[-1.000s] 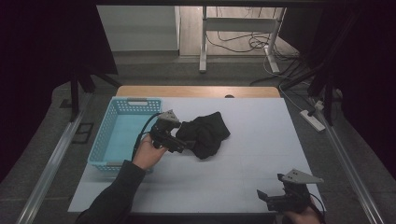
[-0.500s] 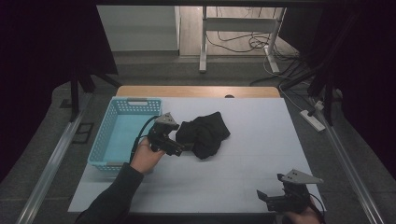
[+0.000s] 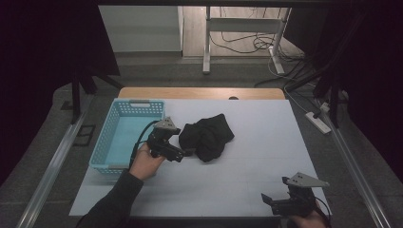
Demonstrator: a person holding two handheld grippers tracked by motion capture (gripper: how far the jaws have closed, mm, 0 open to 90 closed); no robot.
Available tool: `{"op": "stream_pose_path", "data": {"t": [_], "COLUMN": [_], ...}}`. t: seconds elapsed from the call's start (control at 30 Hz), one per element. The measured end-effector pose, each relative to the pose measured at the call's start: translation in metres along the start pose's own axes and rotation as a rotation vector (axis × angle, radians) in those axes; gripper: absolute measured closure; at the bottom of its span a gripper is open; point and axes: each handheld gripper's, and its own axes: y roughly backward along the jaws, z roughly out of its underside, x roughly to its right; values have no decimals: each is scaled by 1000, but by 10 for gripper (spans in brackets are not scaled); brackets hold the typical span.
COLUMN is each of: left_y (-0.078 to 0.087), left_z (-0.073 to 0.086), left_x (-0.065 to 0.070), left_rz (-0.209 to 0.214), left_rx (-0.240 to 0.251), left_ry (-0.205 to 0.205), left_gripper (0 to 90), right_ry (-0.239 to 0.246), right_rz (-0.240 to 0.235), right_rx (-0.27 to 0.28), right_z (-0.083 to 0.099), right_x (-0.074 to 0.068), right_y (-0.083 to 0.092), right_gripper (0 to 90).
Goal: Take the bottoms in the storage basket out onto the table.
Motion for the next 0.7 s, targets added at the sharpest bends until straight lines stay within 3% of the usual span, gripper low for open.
{"op": "stream_pose_path", "data": {"t": [0.27, 0.7], "left_y": [5, 13], "left_z": [3, 8], "left_x": [1, 5], "left_rz": [11, 4], "left_rx": [29, 31], "left_ry": [28, 26], "left_gripper": [1, 1], "right_ry": [-3, 1], "right_rz": [3, 1], "right_rx": [1, 2], "right_z": [0, 0], "right_x": [0, 0], "right_y": [0, 0], "right_gripper": [11, 11]}}
